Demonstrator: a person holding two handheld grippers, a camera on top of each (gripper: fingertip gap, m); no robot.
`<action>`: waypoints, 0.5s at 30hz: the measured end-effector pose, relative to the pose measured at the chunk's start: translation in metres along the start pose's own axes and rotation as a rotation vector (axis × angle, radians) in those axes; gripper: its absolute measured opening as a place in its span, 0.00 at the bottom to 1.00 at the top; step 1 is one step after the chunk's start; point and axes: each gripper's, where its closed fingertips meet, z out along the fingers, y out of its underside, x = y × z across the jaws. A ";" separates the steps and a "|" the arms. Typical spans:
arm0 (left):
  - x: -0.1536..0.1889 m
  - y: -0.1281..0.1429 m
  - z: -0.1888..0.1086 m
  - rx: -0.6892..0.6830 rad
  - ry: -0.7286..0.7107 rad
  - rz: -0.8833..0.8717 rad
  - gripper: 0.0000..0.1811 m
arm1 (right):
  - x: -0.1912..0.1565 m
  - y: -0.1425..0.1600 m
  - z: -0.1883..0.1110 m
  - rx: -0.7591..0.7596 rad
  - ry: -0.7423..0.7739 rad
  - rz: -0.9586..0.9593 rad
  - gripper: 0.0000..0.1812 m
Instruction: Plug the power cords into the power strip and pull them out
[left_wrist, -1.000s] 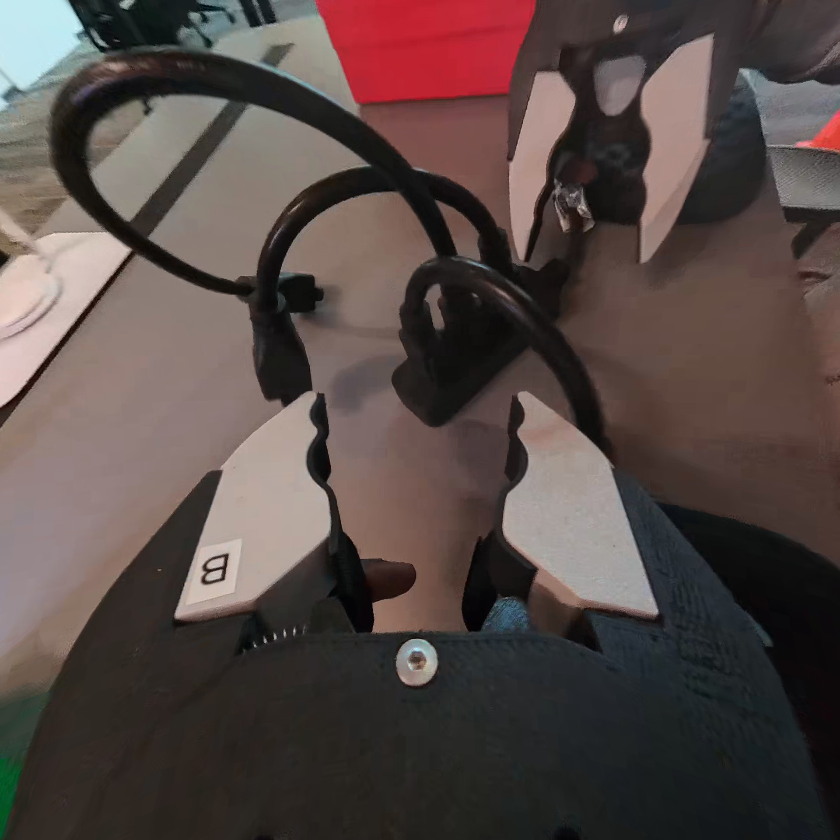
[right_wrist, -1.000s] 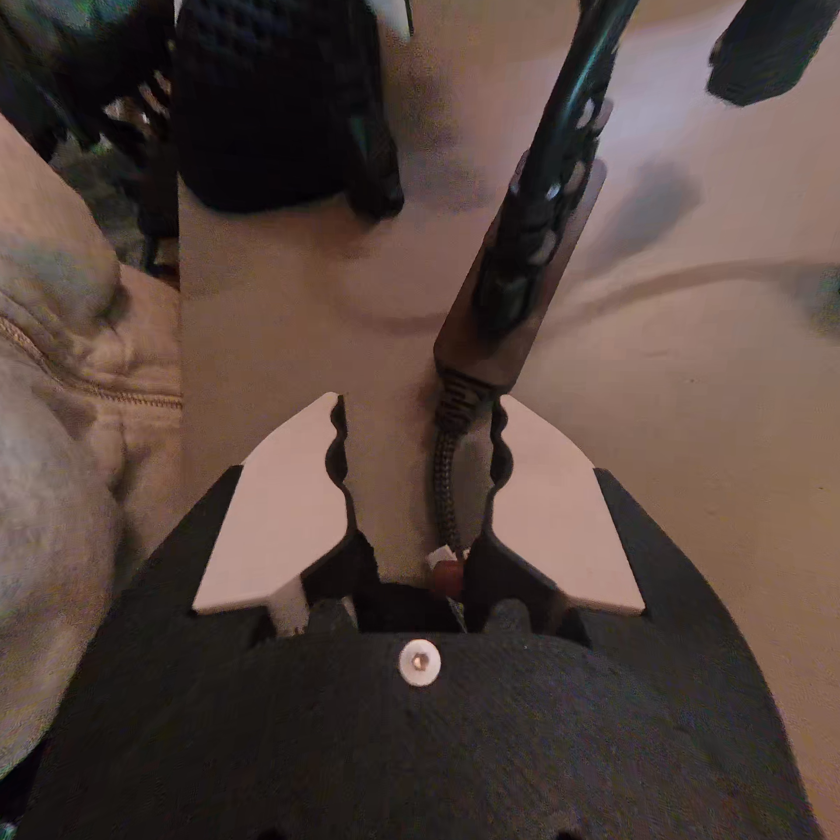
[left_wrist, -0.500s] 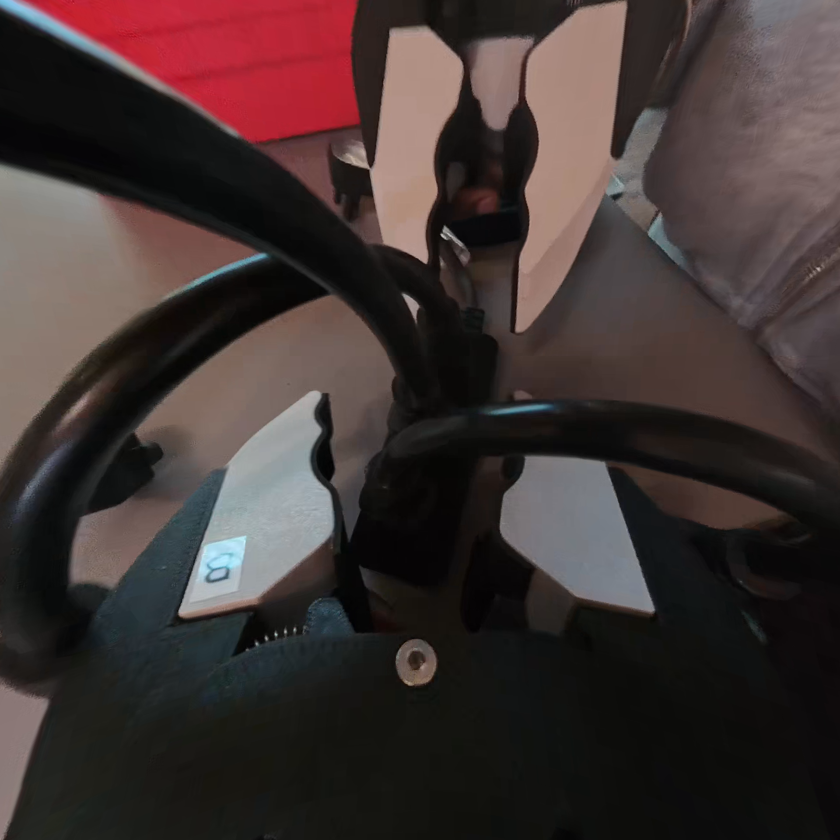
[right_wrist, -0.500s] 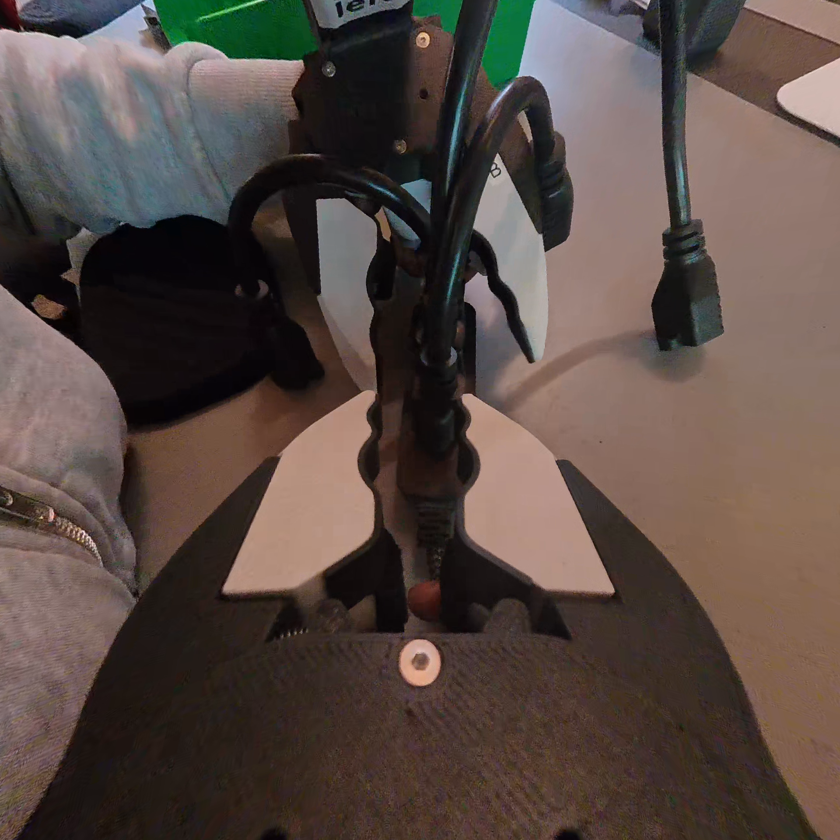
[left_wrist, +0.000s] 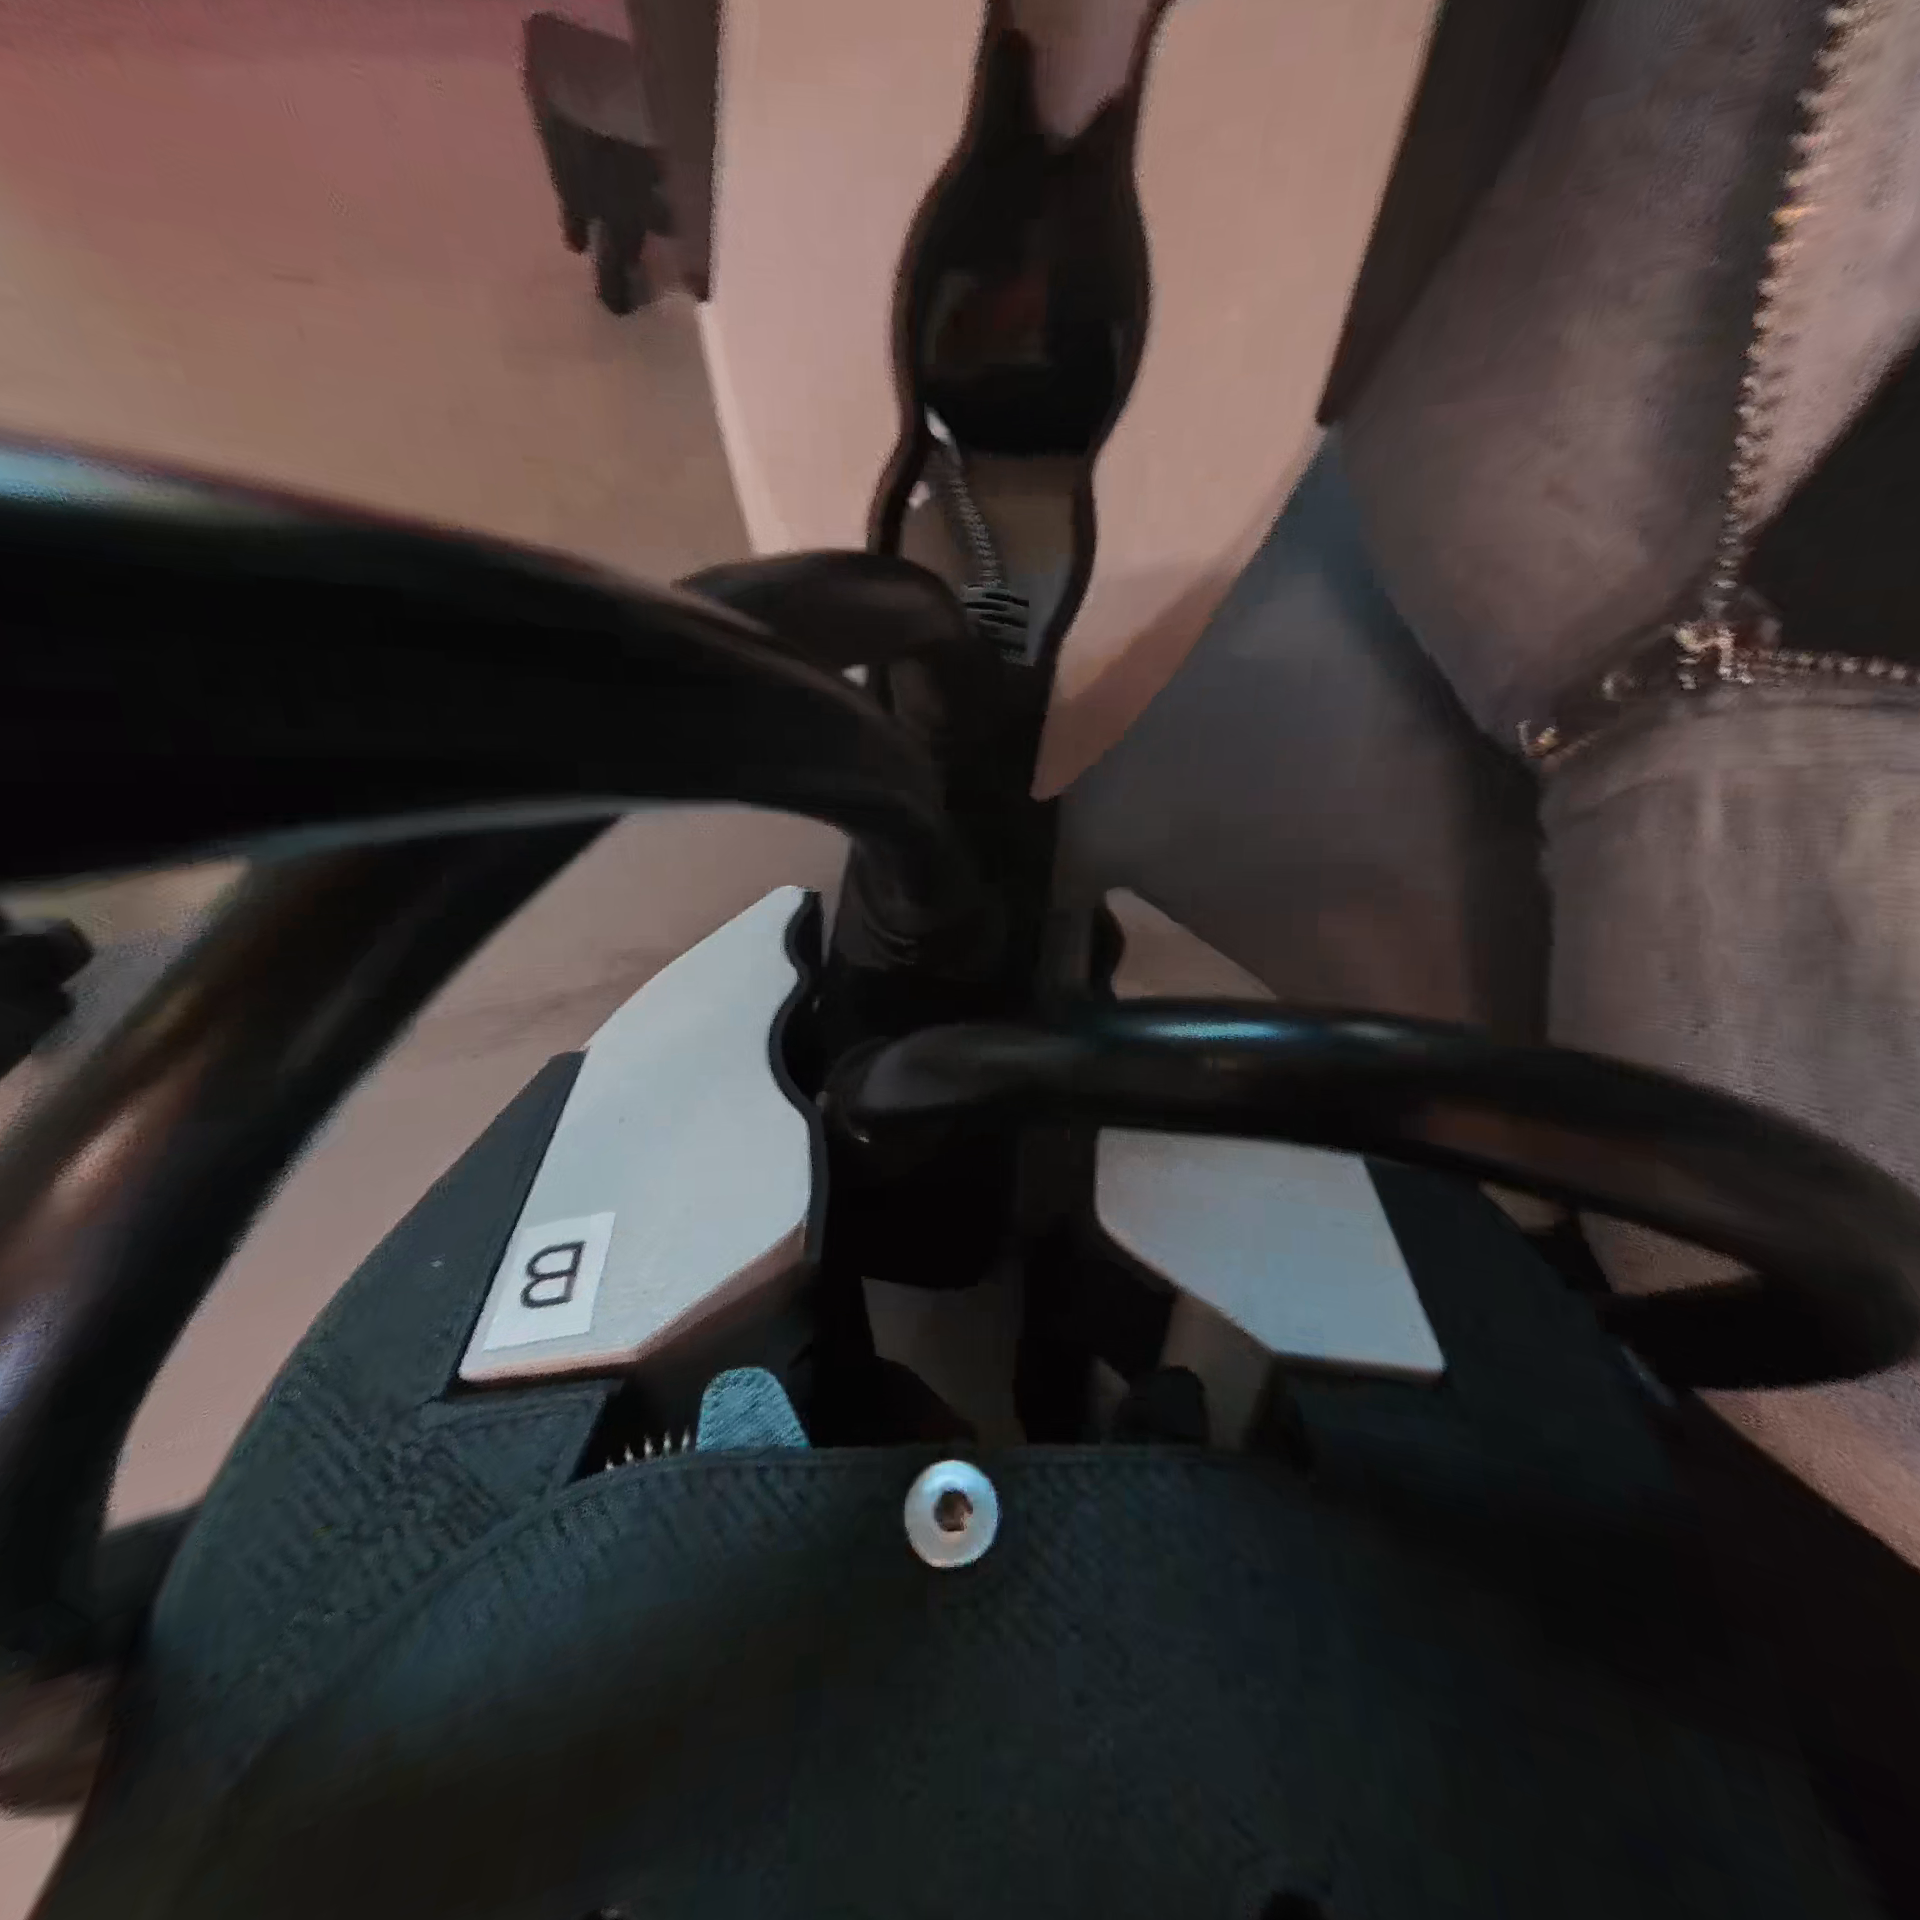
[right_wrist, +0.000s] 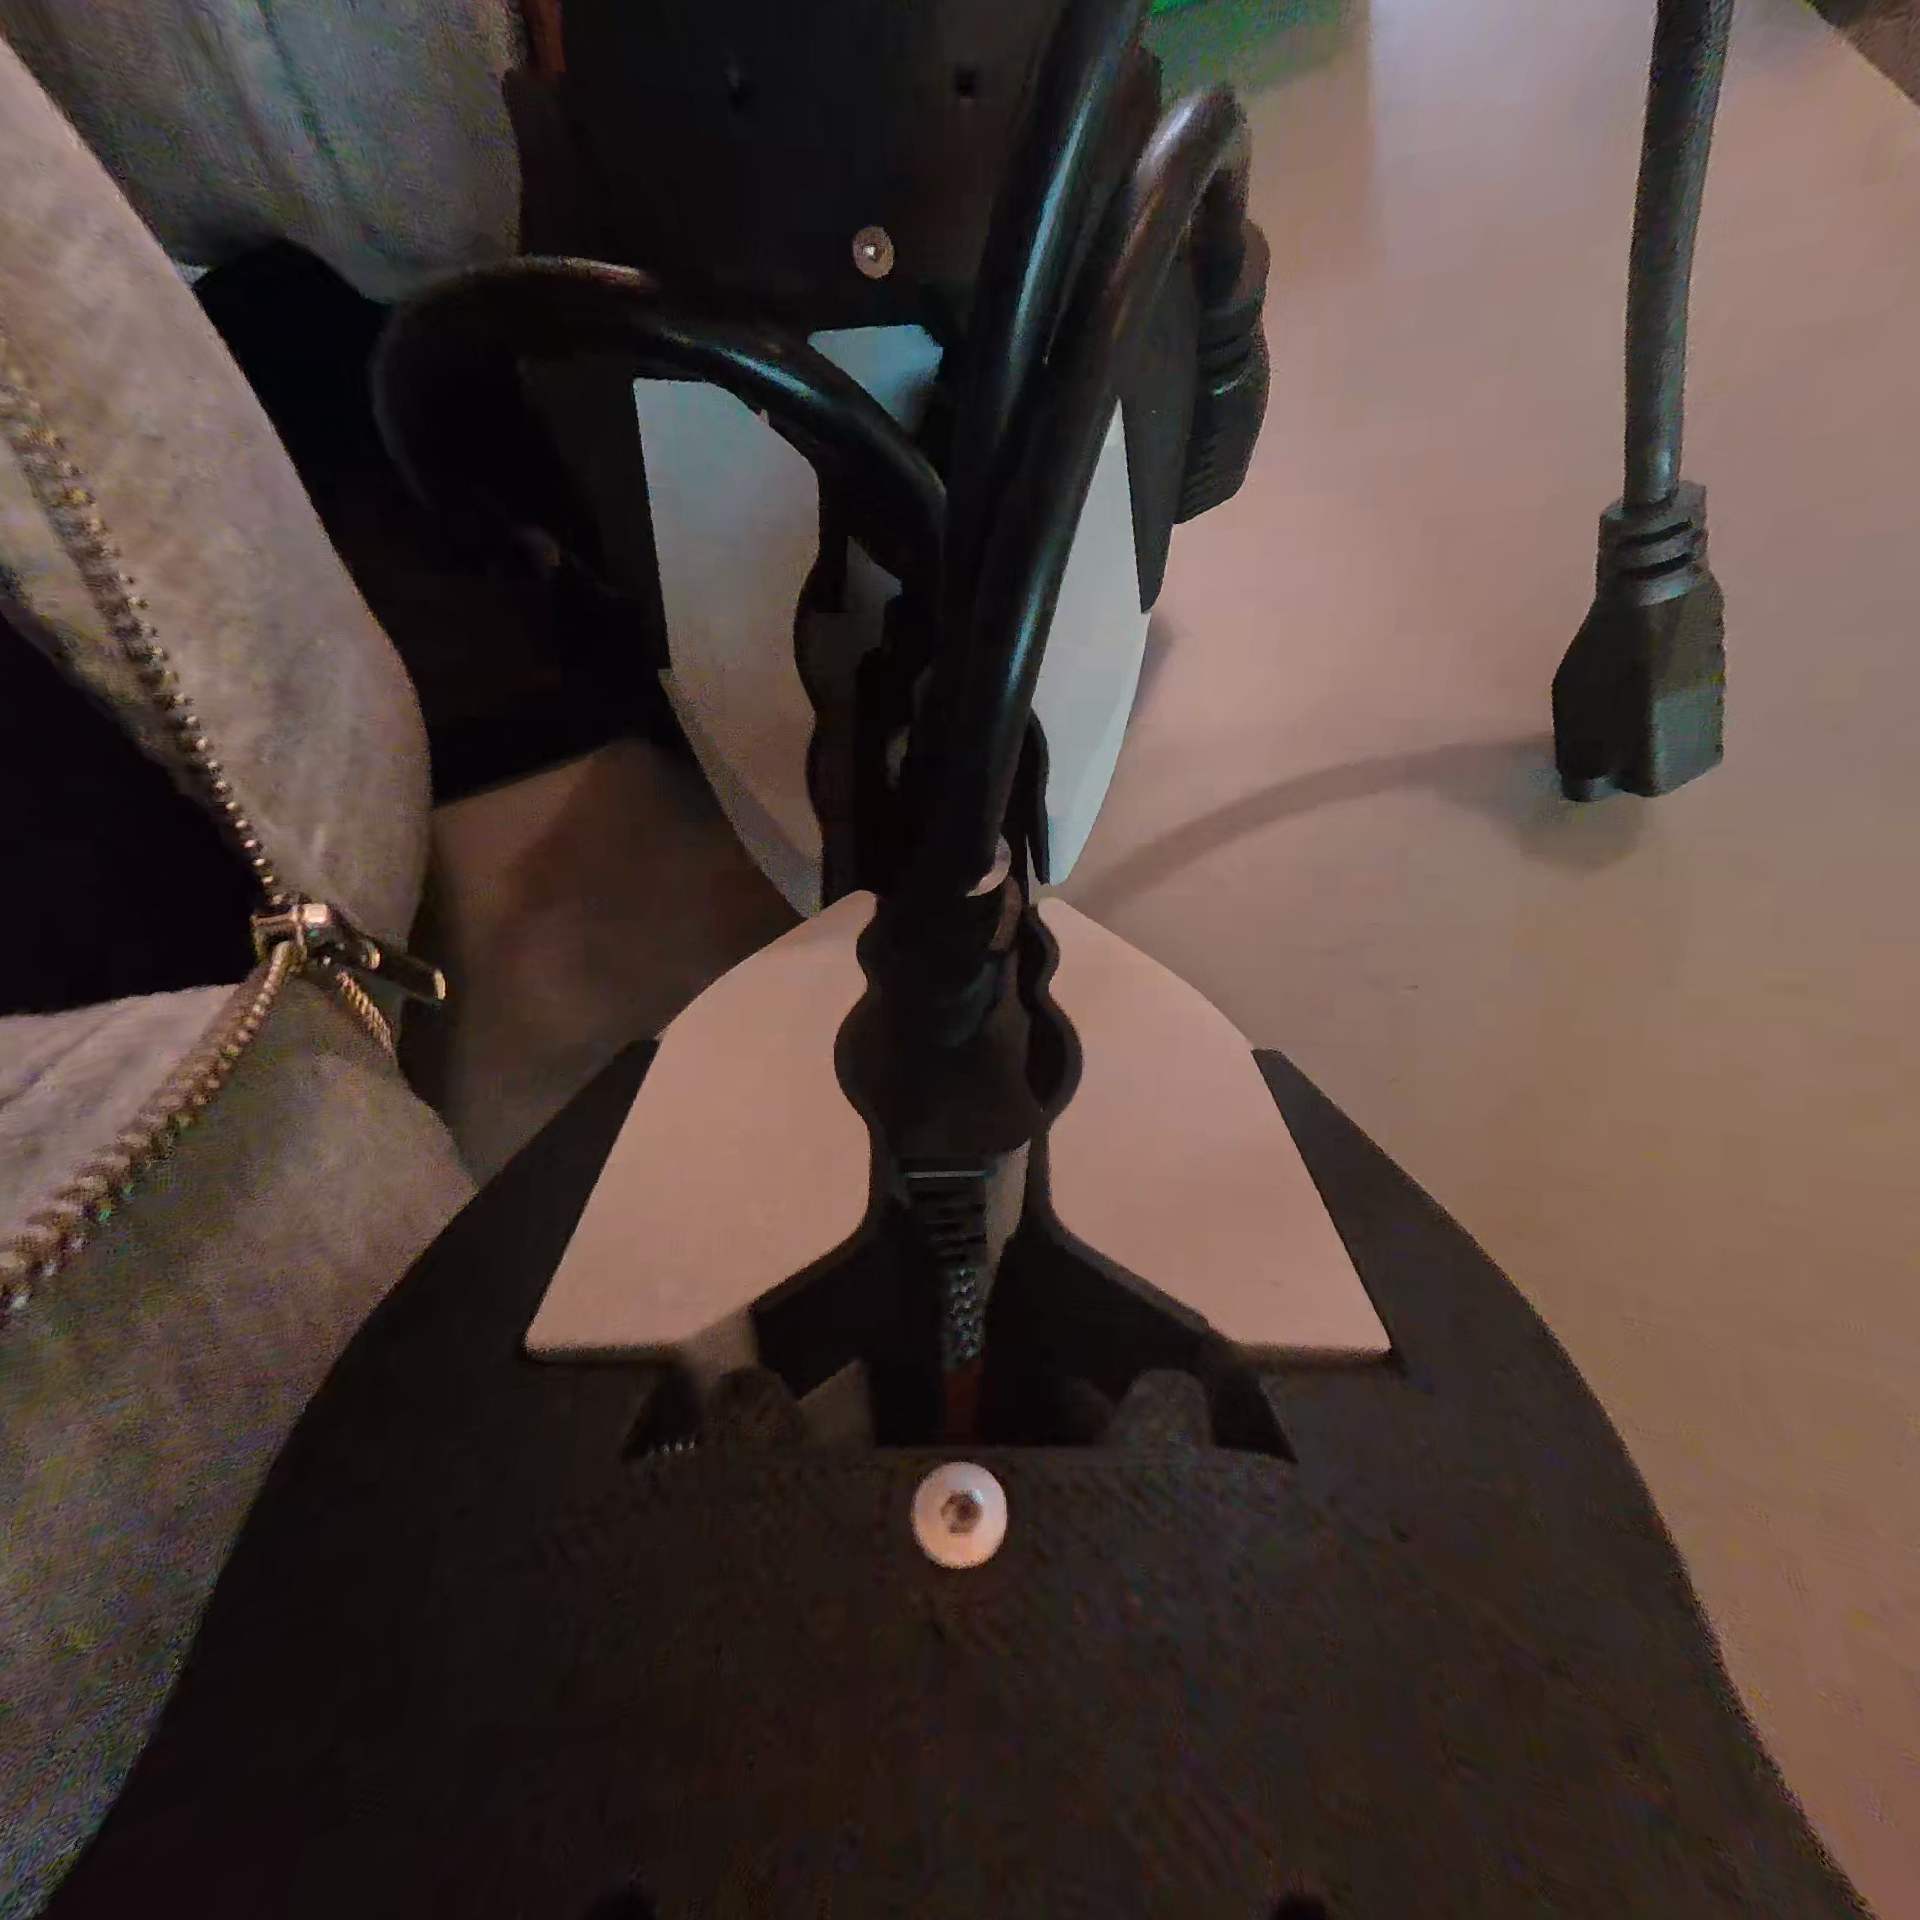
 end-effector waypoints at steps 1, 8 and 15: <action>0.001 0.003 0.002 -0.012 0.012 0.027 0.31 | 0.000 0.001 -0.001 -0.004 -0.007 -0.023 0.13; -0.006 0.006 0.011 0.002 -0.064 0.124 0.23 | 0.001 0.006 0.000 -0.126 -0.111 -0.016 0.14; 0.000 0.004 0.016 -0.001 -0.156 0.068 0.23 | -0.004 0.012 -0.003 -0.164 -0.041 -0.231 0.14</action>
